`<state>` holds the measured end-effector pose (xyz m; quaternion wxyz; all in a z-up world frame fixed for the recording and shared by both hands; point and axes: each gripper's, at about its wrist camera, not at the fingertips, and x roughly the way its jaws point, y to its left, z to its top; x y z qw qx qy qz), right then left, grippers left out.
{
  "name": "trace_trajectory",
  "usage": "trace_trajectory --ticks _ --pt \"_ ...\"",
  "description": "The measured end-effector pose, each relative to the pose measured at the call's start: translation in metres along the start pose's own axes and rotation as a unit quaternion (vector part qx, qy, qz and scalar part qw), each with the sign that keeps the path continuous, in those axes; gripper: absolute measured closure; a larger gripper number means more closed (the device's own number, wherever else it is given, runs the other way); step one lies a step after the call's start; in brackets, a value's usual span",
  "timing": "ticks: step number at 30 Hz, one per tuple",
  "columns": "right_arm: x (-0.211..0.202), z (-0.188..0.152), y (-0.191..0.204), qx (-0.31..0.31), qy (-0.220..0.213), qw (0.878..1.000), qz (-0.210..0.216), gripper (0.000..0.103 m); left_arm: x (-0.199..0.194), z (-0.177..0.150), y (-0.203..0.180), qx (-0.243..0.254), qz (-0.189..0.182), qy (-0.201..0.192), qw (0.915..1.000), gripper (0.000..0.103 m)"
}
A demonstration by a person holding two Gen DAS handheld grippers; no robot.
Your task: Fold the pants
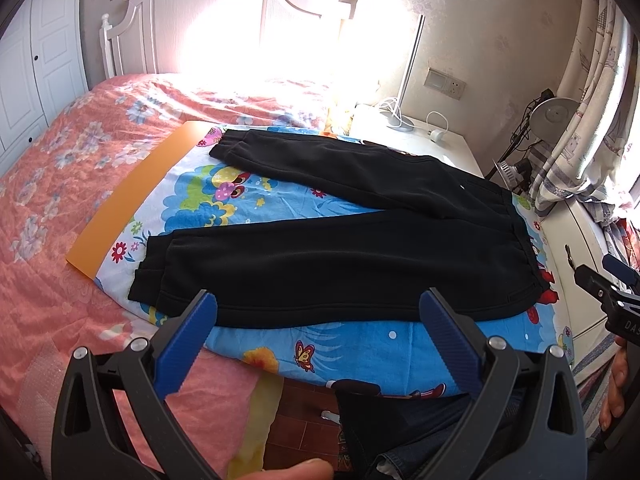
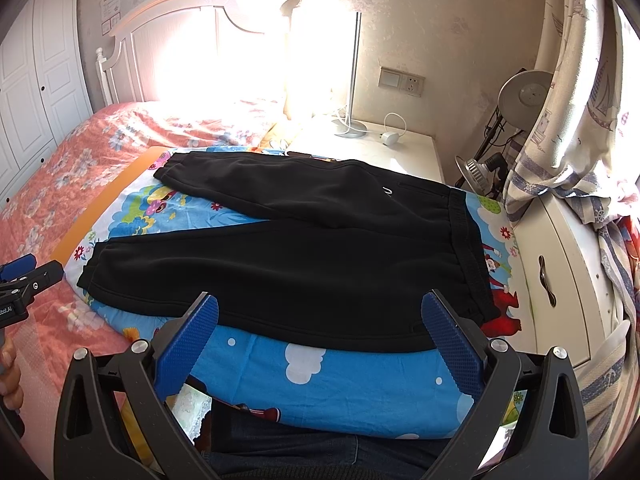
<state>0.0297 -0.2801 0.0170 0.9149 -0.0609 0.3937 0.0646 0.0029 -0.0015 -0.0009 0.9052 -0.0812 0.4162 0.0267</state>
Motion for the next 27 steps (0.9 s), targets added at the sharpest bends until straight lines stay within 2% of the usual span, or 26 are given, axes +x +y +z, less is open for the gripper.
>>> trace_trajectory --ticks 27 --pt "0.0006 -0.0006 0.0005 0.001 0.0 1.0 0.001 0.005 0.0005 0.0009 -0.0026 0.001 0.001 -0.001 1.0 0.002"
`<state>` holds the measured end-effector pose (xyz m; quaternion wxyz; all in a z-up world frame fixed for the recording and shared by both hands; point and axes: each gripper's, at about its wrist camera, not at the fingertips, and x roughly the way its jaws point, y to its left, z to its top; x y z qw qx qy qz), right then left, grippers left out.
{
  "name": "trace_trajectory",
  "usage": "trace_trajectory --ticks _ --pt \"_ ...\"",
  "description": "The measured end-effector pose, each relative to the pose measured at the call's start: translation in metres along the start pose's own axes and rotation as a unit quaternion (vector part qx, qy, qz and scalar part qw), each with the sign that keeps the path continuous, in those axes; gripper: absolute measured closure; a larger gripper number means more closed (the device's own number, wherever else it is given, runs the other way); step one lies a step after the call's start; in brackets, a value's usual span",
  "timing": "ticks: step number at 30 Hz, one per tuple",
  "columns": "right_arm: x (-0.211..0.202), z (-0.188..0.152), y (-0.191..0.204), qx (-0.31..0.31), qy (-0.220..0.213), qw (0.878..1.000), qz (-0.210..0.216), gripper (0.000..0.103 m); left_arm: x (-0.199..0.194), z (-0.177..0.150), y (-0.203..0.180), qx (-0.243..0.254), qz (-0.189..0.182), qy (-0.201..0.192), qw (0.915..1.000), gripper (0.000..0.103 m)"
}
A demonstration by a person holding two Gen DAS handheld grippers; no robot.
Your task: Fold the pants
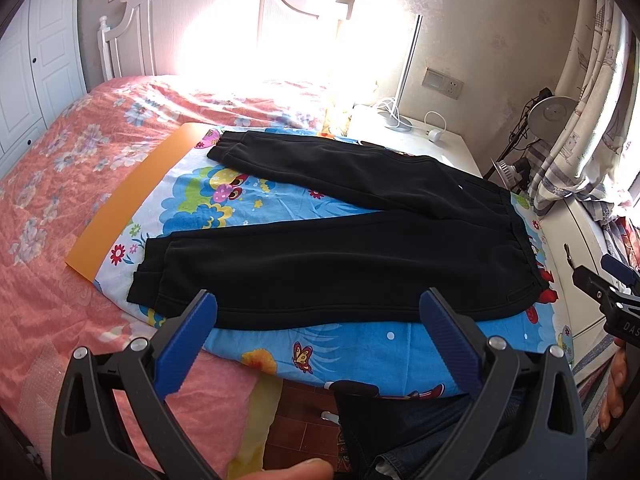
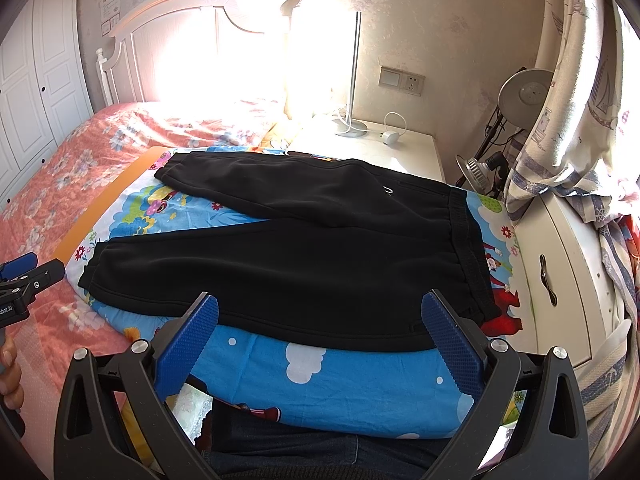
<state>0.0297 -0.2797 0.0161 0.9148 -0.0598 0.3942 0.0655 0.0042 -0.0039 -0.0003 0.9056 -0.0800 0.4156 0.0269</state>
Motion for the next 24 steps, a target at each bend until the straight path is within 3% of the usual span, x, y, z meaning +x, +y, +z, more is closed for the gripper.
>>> trace_trajectory --ticks 17,24 --pt "0.006 -0.004 -0.001 0.004 0.006 1.0 0.003 0.005 0.005 0.002 -0.006 0.002 0.007 0.0 1.0 0.002" --pt "0.008 -0.005 -0.003 0.006 0.008 1.0 0.005 0.005 0.002 0.0 -0.01 0.021 0.054 -0.028 0.9979 0.002"
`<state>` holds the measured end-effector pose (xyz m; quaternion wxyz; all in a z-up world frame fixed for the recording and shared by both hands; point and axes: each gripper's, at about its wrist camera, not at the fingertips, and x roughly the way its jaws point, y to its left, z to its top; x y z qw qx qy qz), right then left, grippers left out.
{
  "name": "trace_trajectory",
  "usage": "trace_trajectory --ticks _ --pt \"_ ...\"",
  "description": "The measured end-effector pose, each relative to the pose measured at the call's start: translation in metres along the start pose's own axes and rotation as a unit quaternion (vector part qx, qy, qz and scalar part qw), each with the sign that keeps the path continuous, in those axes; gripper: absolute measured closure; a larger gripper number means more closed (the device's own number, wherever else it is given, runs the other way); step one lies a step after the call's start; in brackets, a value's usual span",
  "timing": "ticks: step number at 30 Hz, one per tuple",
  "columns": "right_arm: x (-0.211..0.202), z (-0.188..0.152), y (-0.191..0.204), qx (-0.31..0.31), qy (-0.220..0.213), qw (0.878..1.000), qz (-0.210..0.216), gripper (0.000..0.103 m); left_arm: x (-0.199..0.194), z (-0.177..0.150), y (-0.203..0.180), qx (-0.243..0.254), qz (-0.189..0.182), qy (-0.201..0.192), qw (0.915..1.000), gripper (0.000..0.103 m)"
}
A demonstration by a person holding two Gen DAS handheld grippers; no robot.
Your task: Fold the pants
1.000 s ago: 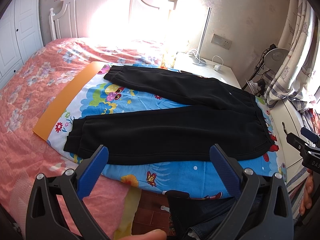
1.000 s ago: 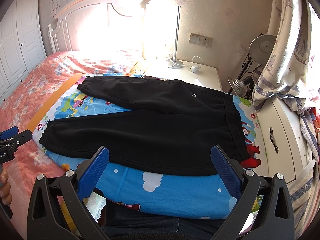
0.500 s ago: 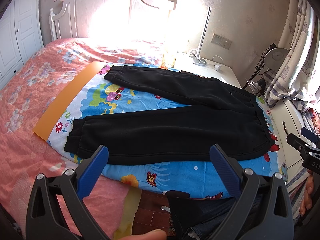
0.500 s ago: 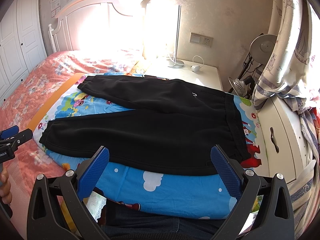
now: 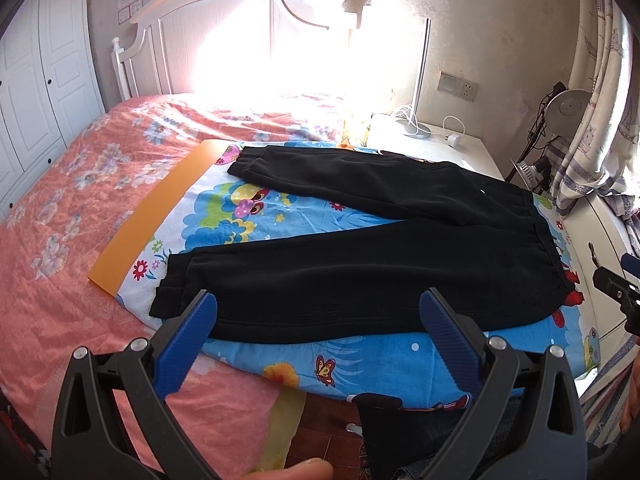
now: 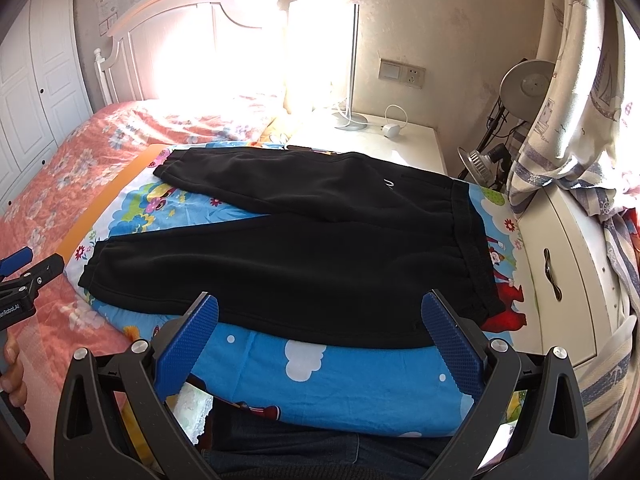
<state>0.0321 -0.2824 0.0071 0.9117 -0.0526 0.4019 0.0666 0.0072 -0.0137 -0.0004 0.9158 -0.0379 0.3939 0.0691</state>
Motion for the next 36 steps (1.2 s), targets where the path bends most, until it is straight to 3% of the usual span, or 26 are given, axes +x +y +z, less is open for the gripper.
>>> trace_trajectory --ticks 10,14,19,24,27,31,33,36 --pt "0.007 0.001 -0.007 0.006 0.008 1.0 0.009 0.005 -0.004 -0.001 -0.008 0.017 0.012 -0.012 0.9997 0.002" --pt "0.033 0.003 -0.024 0.005 0.042 0.998 0.05 0.005 0.002 -0.001 -0.01 0.019 0.005 -0.008 0.9998 0.002" --pt "0.106 0.011 -0.1 0.05 0.094 0.992 0.069 0.005 0.04 -0.004 -0.026 0.012 -0.068 0.009 0.9976 0.002" --pt "0.201 0.038 -0.195 0.058 0.147 0.981 0.109 0.005 0.121 -0.007 -0.065 -0.007 -0.149 0.072 0.9862 0.002" --pt "0.251 0.076 -0.228 0.0 0.17 0.983 0.063 0.005 0.17 -0.007 -0.094 -0.02 -0.182 0.114 0.9765 0.002" --pt "0.323 0.131 -0.253 -0.08 0.209 0.975 0.011 0.005 0.216 -0.008 -0.121 -0.048 -0.243 0.14 0.9587 0.002" --pt "0.354 0.156 -0.26 -0.113 0.219 0.969 -0.012 0.005 0.227 -0.007 -0.124 -0.057 -0.247 0.143 0.9566 0.002" --pt "0.399 0.183 -0.27 -0.147 0.239 0.959 -0.027 0.005 0.233 -0.005 -0.116 -0.065 -0.23 0.137 0.9612 0.002"
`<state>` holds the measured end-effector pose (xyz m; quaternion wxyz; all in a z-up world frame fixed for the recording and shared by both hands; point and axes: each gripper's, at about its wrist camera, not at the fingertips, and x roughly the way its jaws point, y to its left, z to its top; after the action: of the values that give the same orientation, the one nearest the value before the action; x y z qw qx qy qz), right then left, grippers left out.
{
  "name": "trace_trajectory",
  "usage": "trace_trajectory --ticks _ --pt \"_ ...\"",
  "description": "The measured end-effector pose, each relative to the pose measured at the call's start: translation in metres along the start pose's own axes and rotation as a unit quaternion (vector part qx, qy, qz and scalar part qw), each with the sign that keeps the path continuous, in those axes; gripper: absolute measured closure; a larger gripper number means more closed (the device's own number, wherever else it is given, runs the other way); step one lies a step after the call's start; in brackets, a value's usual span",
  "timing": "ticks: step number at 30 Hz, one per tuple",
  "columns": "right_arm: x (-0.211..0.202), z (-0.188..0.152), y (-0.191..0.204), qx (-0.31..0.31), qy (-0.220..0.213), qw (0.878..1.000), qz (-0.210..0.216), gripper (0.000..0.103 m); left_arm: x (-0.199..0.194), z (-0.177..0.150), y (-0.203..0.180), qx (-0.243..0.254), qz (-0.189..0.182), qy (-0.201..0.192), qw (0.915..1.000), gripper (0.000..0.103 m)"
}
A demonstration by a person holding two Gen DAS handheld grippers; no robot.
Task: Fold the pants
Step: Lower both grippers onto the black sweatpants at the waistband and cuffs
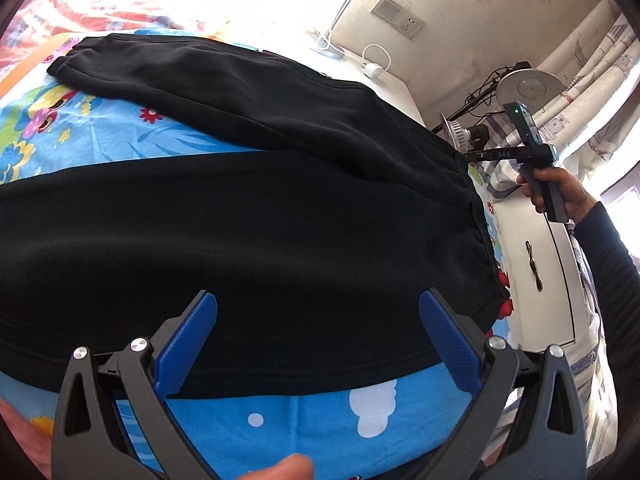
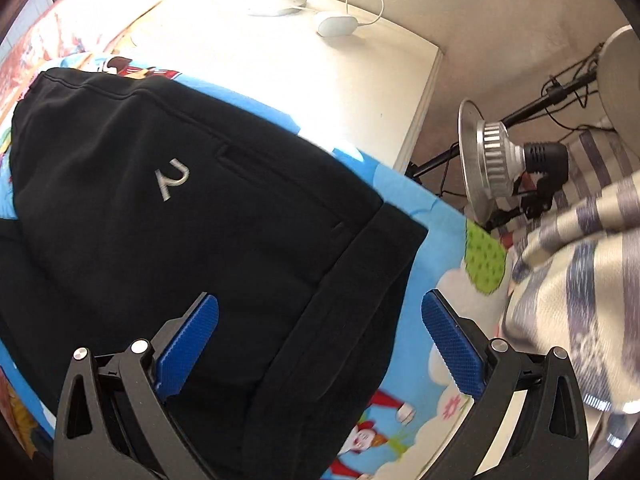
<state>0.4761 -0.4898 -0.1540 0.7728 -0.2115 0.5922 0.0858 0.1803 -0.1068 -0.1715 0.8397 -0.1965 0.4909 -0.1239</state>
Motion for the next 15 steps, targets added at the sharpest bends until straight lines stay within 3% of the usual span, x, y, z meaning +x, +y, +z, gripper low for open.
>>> trace_trajectory --ticks 2,6,9,14,15 --pt "0.02 0.02 -0.008 -0.013 0.018 1.0 0.003 0.006 -0.002 0.0 0.013 -0.02 0.009 0.0 0.9998 0.002" --pt "0.052 0.046 -0.014 -0.025 0.036 0.999 0.027 0.017 -0.008 -0.008 0.039 -0.058 0.041 0.009 0.9974 0.002" --pt "0.07 0.054 -0.017 -0.035 0.051 0.997 0.055 0.03 -0.017 -0.017 0.06 -0.085 0.067 0.02 0.9939 0.002" --pt "0.078 0.052 -0.022 -0.051 0.065 0.992 0.095 0.036 -0.026 -0.027 0.088 -0.129 0.089 0.019 0.9875 0.002" --pt "0.076 0.053 -0.02 -0.048 0.069 0.99 0.113 0.047 -0.024 -0.027 0.092 -0.135 0.09 0.019 0.9865 0.002"
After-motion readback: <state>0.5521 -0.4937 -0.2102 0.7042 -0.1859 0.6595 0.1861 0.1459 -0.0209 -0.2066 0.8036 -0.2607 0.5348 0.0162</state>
